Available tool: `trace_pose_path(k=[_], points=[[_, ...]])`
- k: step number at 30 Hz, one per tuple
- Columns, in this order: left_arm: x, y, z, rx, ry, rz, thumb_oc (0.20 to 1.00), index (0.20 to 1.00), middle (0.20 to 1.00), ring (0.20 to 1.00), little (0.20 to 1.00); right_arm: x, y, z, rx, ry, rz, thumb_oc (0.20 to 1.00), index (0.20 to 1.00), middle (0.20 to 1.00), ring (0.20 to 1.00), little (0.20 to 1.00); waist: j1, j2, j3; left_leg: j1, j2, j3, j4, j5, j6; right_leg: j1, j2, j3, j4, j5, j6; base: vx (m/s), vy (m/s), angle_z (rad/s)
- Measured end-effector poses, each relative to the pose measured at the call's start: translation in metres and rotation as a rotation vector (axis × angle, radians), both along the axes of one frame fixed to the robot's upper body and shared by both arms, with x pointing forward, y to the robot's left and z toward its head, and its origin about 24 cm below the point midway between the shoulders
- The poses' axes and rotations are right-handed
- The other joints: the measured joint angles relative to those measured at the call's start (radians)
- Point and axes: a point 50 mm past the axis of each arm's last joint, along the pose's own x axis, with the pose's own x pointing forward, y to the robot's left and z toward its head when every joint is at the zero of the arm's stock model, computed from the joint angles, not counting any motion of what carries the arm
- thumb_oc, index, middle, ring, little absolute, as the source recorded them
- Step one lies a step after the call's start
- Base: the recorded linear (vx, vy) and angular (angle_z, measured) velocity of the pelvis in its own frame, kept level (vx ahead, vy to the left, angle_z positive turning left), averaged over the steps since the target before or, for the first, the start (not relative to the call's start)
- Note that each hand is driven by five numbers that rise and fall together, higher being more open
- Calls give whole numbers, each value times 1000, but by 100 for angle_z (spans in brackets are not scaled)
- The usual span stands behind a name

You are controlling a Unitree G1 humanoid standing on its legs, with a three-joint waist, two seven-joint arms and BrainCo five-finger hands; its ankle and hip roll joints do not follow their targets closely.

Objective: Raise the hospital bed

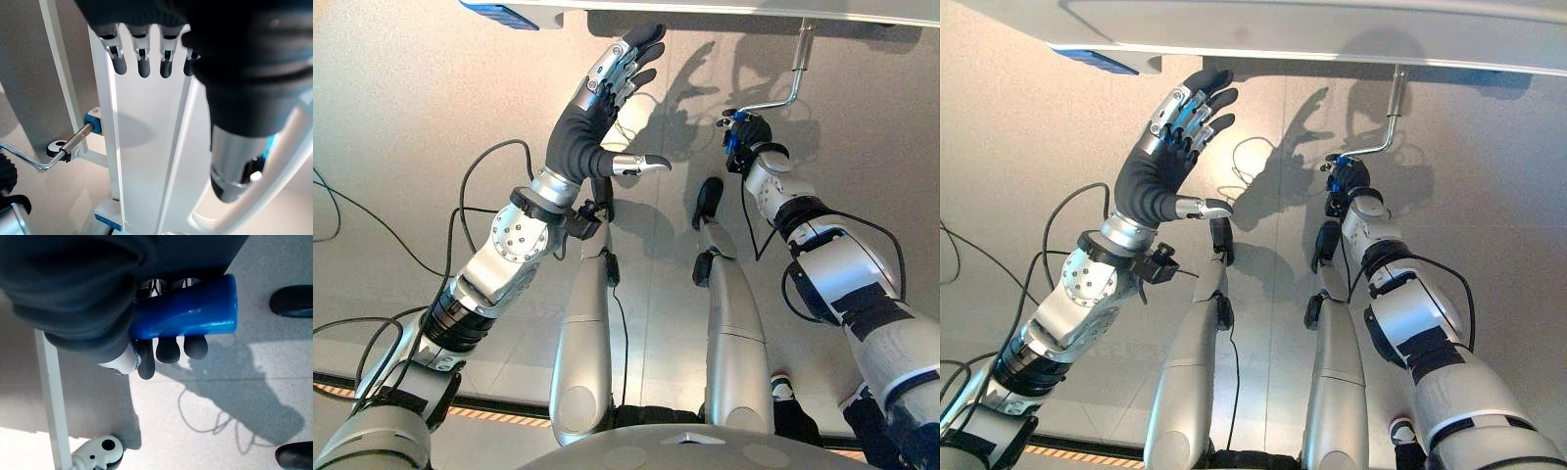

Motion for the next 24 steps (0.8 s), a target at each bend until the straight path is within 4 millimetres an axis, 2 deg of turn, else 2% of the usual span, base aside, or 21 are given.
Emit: trace_pose_path(k=[15, 19, 21, 22, 24], points=[[0, 0, 0, 8, 5, -18, 1000, 1000, 1000, 1000, 1000, -4, 13, 1, 74, -62, 80, 200, 200, 200, 200, 200, -6, 0, 0, 0, 1, 0, 1, 1, 0, 0, 0, 0, 2, 0, 0, -1, -3, 0], [-1, 3, -1, 26, 4, -9, 1000, 1000, 1000, 1000, 1000, -16, 30, 9, 116, -170, 198, 200, 200, 200, 200, 200, -30, -1, 0, 3, -1, 4, 1, 1, 0, -1, 0, 5, 6, 0, 0, -4, -5, -1], [-1, 4, -1, 32, -1, -6, 1000, 1000, 1000, 1000, 1000, -30, 31, 14, 121, -239, 268, 200, 200, 200, 200, 200, -34, -2, 0, 5, -2, 16, 1, 1, 1, -11, 1, 18, 15, 0, 1, -16, -30, -7], [-1, 6, -2, 44, 1, 2, 1000, 1000, 1000, 1000, 1000, -36, 30, 10, 125, -245, 283, 200, 200, 200, 200, 200, -50, -2, 0, 8, -2, 18, 1, 1, 1, -11, 2, 20, 18, 0, 1, -18, -42, -5], [-1, 8, -2, 69, -7, 14, 1000, 1000, 1000, 1000, 1000, -47, 31, 15, 119, -295, 339, 200, 200, 200, 200, 200, -67, -2, 0, 10, -1, 20, 0, 1, 1, -11, 3, 22, 19, 0, 1, -16, -39, -3]])
